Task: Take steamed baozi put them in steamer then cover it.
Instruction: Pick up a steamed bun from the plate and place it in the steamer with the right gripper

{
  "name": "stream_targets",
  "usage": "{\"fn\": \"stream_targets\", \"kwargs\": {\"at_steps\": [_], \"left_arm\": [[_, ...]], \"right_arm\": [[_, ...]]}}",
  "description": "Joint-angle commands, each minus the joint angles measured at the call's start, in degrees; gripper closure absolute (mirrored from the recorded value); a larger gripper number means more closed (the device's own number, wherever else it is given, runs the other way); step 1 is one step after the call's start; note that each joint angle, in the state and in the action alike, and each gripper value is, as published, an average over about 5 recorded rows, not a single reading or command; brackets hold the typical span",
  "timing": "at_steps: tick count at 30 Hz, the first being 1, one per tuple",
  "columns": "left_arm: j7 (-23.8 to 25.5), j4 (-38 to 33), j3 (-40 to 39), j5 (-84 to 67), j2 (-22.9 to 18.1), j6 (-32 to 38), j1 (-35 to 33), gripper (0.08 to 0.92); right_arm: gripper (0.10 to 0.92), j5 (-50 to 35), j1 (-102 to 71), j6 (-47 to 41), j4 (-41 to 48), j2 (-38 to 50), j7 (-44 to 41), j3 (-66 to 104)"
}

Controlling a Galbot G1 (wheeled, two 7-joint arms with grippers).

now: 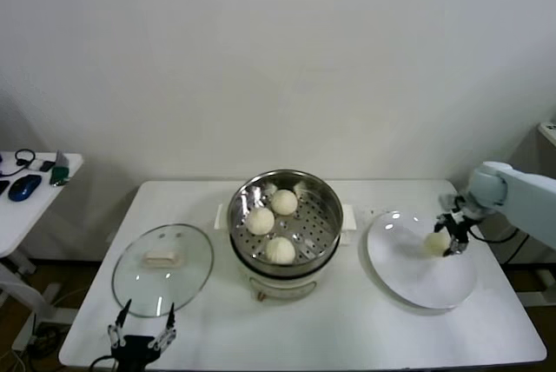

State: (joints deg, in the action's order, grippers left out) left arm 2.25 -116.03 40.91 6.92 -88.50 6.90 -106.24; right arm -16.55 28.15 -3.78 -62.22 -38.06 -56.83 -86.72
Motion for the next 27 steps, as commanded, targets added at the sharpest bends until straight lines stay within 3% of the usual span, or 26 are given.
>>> {"fn": "stream_targets", "kwargs": {"at_steps": [1, 5, 10, 17, 27], "left_arm": [[0.07, -0.28, -0.01, -0.04, 0.29, -0.17, 0.20, 0.177], [0.06, -0.05, -0.03, -0.04, 0.52, -0.21, 0.55, 0.177], [0.00, -0.13, -0.22, -0.02, 0.49, -0.31, 0.89, 0.177], [-0.74, -1.00, -0.37, -1.34, 0.47, -2.70, 0.91, 0.177], [-0.92, -1.63, 0.19, -2.95, 0.42, -4.15, 1.14, 0.177]], "right_arm": [[0.355, -17.05, 33.84, -3.80, -18.67, -2.26, 0.12, -19.56], [0.355, -25.49, 43.14, -7.05, -26.42, -7.21, 1.49, -21.80], [0.355, -31.95, 42.18, -11.61, -30.92, -11.95, 5.06, -17.30], [0.355, -30.55, 29.43, -15.03, -31.14, -17.10, 10.70, -13.65], [0.355, -23.48, 14.71, -16.61, -24.60, -21.99, 13.84, -10.03]]}}
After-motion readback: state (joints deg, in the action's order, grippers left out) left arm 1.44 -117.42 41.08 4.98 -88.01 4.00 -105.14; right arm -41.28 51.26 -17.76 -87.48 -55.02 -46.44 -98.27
